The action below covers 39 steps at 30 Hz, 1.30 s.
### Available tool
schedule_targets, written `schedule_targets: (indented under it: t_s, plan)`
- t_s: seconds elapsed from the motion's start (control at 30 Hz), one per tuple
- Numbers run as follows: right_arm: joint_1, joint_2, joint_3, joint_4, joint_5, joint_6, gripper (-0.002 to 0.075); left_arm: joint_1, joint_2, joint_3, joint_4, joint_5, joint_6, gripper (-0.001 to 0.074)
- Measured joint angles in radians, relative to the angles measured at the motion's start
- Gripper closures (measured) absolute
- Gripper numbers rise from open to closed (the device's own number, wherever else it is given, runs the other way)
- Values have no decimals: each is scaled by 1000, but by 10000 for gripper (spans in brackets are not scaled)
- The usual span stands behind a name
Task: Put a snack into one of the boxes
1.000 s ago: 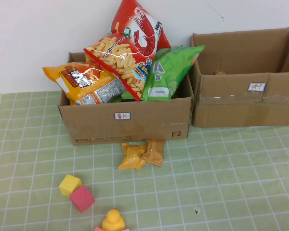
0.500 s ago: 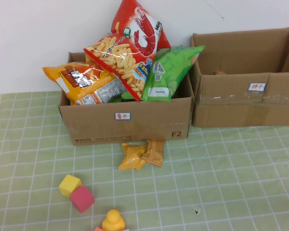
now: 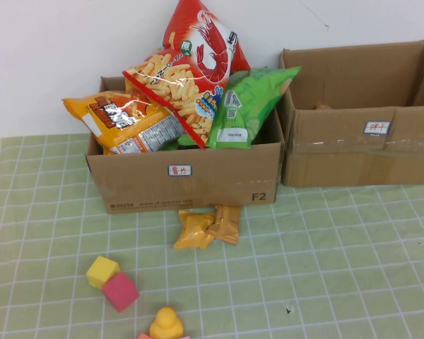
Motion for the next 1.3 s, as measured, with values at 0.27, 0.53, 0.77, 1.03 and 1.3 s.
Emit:
schedule_targets:
  t_s: [0.27,0.53,0.77,1.03,1.3]
  plan:
    - [0,0,0,237,9,10,728,0,0,0,-73,-32,-114,737]
    - [0,0,-221,359,250,-163,728,0,21,-245,-70,420,-101,737]
    - [0,155,-432,359,629,-322,728,0,297,-525,59,783,-41,737]
    - [0,406,-445,359,957,-352,728,0,576,-544,50,818,-36,737]
    - [0,579,-433,398,1000,-376,728,0,876,-589,-114,805,-22,737]
